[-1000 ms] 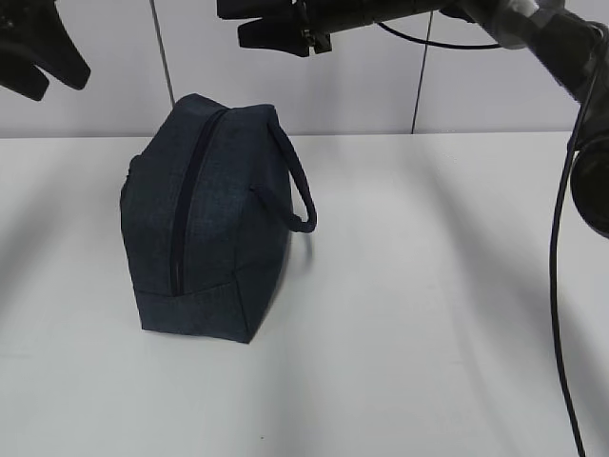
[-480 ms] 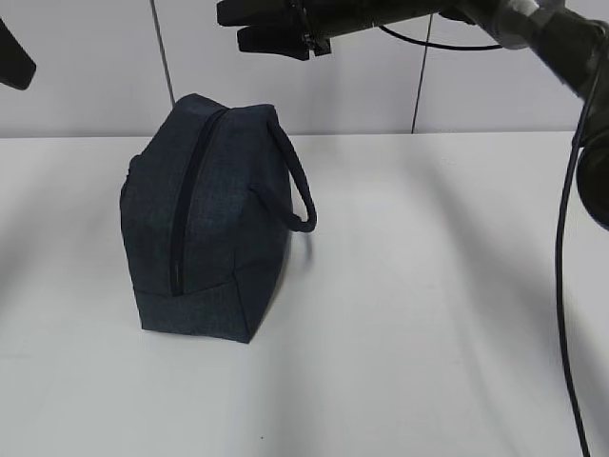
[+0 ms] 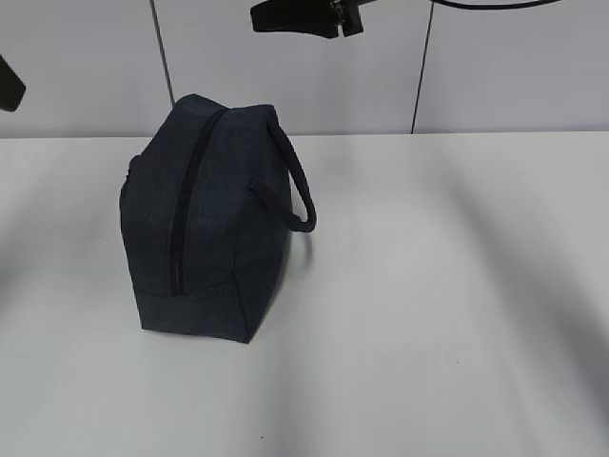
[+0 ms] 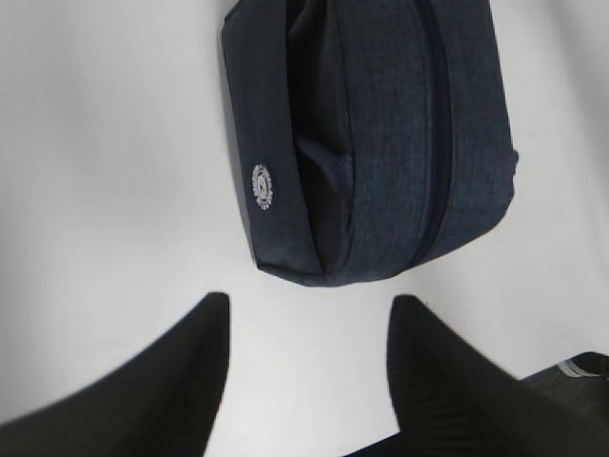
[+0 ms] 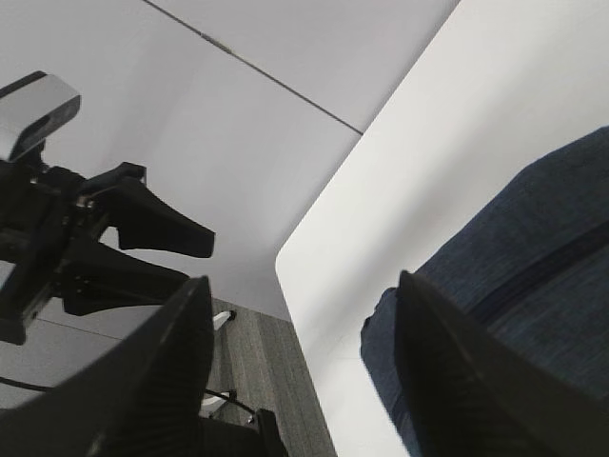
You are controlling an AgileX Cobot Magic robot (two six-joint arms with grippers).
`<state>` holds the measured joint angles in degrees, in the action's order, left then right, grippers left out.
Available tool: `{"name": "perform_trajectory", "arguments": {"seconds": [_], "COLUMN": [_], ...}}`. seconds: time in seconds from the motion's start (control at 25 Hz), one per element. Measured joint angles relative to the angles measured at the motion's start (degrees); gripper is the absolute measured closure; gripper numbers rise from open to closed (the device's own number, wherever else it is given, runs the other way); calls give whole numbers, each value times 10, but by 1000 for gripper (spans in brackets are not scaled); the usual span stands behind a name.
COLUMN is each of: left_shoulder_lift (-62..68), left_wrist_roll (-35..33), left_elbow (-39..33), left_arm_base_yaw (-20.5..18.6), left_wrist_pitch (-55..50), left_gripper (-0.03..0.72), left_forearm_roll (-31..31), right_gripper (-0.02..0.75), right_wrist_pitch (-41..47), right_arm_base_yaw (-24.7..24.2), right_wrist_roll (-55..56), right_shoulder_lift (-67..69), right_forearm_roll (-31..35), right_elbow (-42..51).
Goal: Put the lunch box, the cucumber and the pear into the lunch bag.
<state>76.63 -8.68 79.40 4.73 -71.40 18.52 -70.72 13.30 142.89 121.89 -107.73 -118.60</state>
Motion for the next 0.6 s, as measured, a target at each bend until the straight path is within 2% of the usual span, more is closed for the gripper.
{"name": "perform_trajectory", "arguments": {"seconds": [0.48,0.6], "left_shoulder_lift": [-222,-286], "left_wrist_roll": [0,0], "left_elbow": [-231,-278], "left_arm_base_yaw": [0,0], "left_wrist_pitch": [-1,-1], "left_gripper": [309,309], "left_forearm_roll": [-13,-14], "right_gripper": [290,290], "right_wrist_pitch": [1,40], "right_arm_base_yaw": [0,0], "right_wrist_roll": [-32,-35], "right_shoulder_lift": [-189,-229], "right_forearm_roll": [0,0], "right_elbow": [244,317]}}
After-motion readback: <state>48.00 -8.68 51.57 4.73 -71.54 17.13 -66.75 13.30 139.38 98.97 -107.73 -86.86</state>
